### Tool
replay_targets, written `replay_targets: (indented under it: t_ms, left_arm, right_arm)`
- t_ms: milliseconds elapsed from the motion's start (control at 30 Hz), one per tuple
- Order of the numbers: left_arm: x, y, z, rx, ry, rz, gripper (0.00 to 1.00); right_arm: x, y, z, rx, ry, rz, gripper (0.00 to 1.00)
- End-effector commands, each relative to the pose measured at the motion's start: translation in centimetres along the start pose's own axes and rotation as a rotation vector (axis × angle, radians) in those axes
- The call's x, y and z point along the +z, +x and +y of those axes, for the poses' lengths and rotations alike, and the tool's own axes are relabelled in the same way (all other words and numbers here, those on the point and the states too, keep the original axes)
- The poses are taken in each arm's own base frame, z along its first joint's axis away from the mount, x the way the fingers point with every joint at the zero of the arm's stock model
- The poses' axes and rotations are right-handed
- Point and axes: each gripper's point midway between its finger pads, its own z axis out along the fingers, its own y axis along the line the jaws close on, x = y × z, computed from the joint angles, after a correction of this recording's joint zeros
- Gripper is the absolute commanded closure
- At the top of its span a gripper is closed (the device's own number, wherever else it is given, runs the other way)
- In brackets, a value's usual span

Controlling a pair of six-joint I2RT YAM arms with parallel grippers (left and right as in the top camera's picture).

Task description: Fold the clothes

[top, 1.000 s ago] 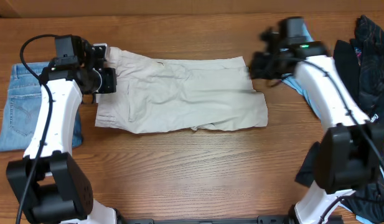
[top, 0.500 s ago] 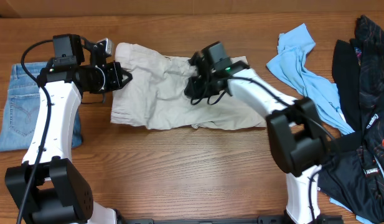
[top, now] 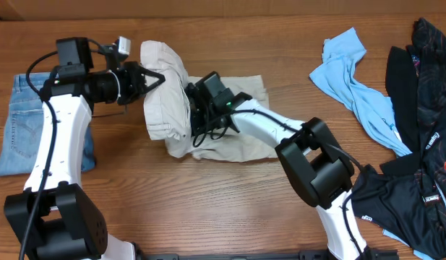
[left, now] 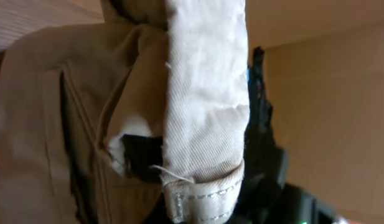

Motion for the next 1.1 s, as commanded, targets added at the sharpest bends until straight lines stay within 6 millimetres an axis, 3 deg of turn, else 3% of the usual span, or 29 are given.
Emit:
replay_targets:
  t_ms: [0,133,233,300,400,500,600,667,867,1067]
  left_arm:
    - [-2.8,-1.2,-3.6,0.007,0.132,-0.042,0.96]
    - [-2.9,-1.3,-3.5,0.006,0.128,-0.047,0.96]
    - [-2.9,-1.3,-3.4,0.018,0.124,-0.047,0.96]
    - [-2.9,-1.2,-3.4,0.021,0.123,-0.045,0.96]
    - [-2.8,-1.2,-3.3,0.031,0.118,-0.046,0.96]
    - [-2.6,-1.4,-2.7,0.041,0.078,-0.058,0.96]
    - [-1.8,-1.0,-2.9,0.088,0.058,-0.047,0.96]
    - [-0.2,-0.4,-3.2,0.127,0.01,-0.031,0.96]
    - [2.6,0.6,-3.0,0.179,-0.123,-0.019,0.96]
    - [4.3,1.8,-4.2,0.209,-0.131,0.007,0.95]
  right_arm:
    - [0.9,0.1,0.7,0.073,-0.035,-0.004,0.81]
    - [0.7,-0.5,0.8,0.078,-0.04,-0.024,0.76]
    - [-0.9,-1.3,0.1,0.101,-0.021,-0.038,0.75]
    - [-2.9,-2.5,-0.7,0.118,0.017,-0.07,0.75]
    - [-8.0,-4.4,-3.0,0.167,0.122,-0.139,0.74]
    - [-12.6,-4.6,-5.9,0.239,0.233,-0.17,0.74]
    - [-15.6,-3.3,-8.5,0.328,0.283,-0.142,0.74]
    - [-16.7,-0.1,-11.3,0.423,0.331,-0.041,0.74]
    - [-16.3,3.8,-13.0,0.456,0.368,0.063,0.74]
    - [-15.3,7.8,-15.0,0.466,0.449,0.142,0.74]
